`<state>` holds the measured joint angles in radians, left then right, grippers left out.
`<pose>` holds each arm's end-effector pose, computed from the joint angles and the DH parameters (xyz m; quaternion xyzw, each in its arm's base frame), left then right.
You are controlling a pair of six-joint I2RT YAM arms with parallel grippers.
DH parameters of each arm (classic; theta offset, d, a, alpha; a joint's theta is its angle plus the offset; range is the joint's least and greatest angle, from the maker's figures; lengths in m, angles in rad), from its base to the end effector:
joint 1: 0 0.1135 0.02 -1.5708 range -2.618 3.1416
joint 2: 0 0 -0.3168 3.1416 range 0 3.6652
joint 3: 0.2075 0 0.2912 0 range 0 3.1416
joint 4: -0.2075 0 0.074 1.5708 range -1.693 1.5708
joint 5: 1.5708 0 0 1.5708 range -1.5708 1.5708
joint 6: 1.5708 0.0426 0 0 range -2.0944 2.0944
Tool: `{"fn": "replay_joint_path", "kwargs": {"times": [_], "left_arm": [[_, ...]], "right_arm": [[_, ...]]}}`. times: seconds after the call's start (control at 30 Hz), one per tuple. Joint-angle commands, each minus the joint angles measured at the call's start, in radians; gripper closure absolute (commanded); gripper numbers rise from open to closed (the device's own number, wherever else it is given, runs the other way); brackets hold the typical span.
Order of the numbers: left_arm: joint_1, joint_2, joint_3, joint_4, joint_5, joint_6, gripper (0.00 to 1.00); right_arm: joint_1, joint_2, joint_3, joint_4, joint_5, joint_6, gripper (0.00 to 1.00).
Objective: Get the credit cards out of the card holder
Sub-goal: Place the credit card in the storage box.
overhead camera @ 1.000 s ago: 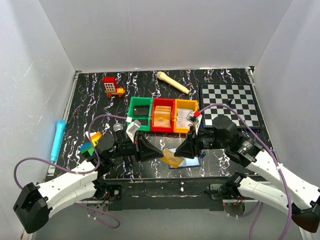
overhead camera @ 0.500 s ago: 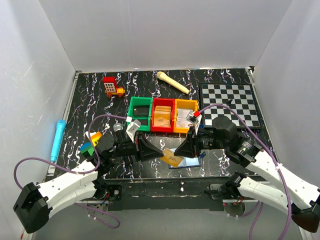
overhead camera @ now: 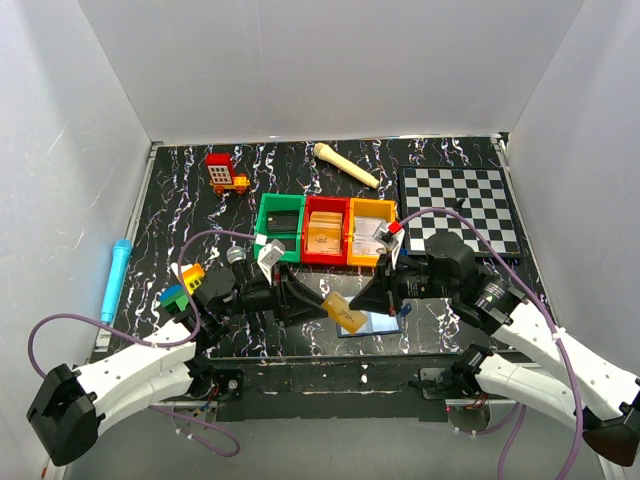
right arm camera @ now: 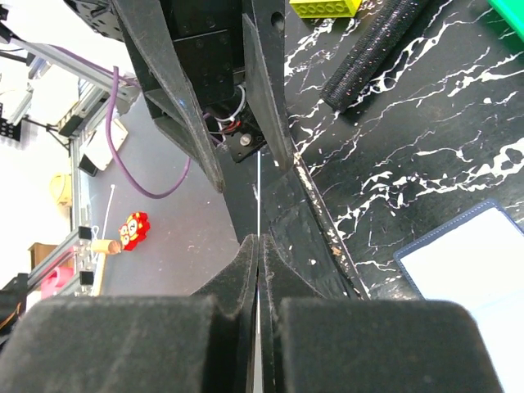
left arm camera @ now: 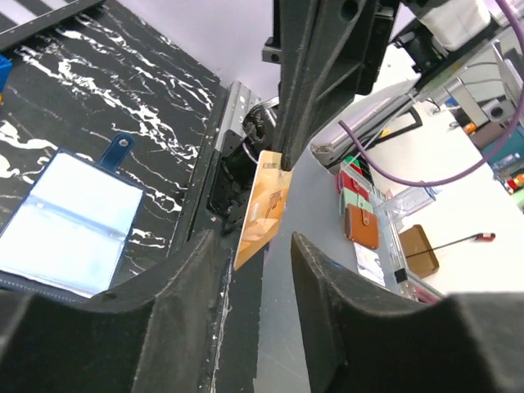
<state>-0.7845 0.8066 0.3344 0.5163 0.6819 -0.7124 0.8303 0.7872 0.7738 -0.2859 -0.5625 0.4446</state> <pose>0.1147 -0.1524 0.2707 0.2649 0.6424 -0.6328 0.3416 0.1096 0.1536 0.3616 -0.3099 0.7271 0.5190 0.3255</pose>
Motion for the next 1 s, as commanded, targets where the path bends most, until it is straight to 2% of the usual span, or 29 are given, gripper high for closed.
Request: {"fn": "replay_joint_path", "kwargs": {"times": [0.0,0.17,0.3,0.37,0.5,0.57,0.63,0.77,0.87,0.97], "left_arm": [[0.011,-0.052,0.061,-0.192,-0.122,0.073,0.56],[0.042,-0.220,0.109,-0.479,-0.428,0.128,0.52],[0.050,-0.342,0.121,-0.653,-0.645,0.122,0.51],[0.051,-0.403,0.112,-0.702,-0.737,0.097,0.50],[0.051,-0.477,0.075,-0.713,-0.780,0.079,0.50],[0.051,-0.489,0.065,-0.708,-0.783,0.077,0.50],[0.051,-0.485,0.061,-0.711,-0.788,0.082,0.50],[0.051,-0.468,0.061,-0.710,-0.783,0.076,0.50],[0.051,-0.460,0.069,-0.720,-0.777,0.076,0.50],[0.050,-0.468,0.075,-0.740,-0.783,0.087,0.50]], "right_arm": [[-0.011,-0.003,0.041,-0.016,0.036,-0.024,0.99],[-0.017,0.035,0.148,-0.100,0.119,-0.093,0.99],[-0.017,0.121,0.258,-0.150,0.341,-0.133,0.99],[-0.016,0.164,0.274,-0.112,0.430,-0.194,0.99],[-0.014,0.210,0.185,0.115,0.371,-0.441,0.93],[-0.017,0.218,0.122,0.258,0.362,-0.574,0.95],[-0.023,0.265,0.131,0.303,0.340,-0.688,0.99],[-0.065,0.423,0.277,0.151,0.222,-0.870,0.99],[-0.105,0.495,0.269,0.259,0.135,-0.909,0.99],[-0.138,0.602,0.340,0.228,0.092,-0.946,0.99]]}}
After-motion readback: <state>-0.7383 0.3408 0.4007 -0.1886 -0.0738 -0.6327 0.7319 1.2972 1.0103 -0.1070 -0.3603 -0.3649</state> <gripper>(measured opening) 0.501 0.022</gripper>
